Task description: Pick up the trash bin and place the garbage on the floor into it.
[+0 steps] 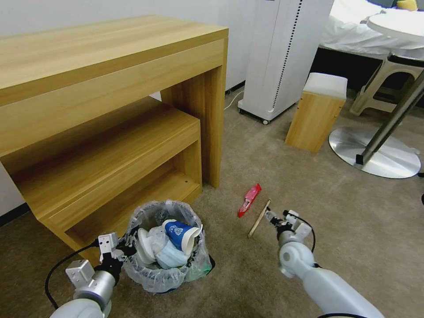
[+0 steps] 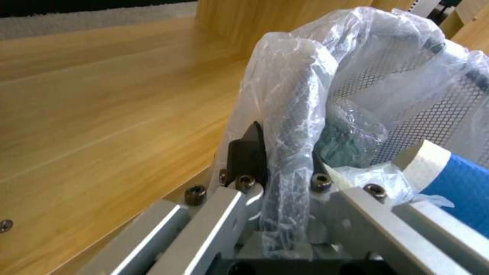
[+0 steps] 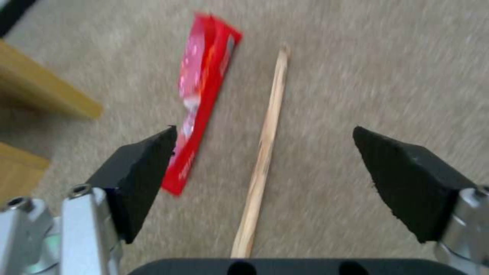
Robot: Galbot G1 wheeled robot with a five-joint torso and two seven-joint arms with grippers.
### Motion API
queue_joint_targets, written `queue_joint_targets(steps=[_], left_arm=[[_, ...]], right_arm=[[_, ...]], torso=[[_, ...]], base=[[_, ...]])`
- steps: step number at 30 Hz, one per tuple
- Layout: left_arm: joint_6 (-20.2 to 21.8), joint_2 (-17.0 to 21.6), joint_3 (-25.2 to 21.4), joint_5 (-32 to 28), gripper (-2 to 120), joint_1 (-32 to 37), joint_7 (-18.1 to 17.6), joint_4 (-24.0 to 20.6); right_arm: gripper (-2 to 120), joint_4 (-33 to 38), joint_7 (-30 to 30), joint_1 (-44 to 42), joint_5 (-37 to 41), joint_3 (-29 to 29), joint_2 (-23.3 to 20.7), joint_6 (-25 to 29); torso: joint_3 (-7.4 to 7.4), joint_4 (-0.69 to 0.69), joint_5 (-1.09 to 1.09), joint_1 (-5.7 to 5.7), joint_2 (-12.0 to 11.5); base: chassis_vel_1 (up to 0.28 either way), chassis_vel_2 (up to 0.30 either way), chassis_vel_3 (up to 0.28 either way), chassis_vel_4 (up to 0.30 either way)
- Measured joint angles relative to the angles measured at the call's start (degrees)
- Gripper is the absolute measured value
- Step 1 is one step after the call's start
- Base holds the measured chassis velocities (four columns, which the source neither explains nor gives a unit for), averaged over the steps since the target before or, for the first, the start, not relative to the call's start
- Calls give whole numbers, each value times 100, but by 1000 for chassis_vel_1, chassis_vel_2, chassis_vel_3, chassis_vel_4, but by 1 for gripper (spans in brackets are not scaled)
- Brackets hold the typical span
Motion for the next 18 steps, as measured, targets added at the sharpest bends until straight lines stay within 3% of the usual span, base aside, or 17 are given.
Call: queue_joint_targets(steps=[8,18], left_arm=[[2,-35,-31,5,2,31,-4,-62],[2,-48,-33,5,2,66,-9,-116]], right_arm=[[92,-773,-16,83,-485,-39,735,-70],[86,-1482,-227,129,-863,2,1051,107]], torso=[[-1,0,0,0,0],[0,0,1,0,0]], base=[[0,0,0,0],[0,0,0,0]])
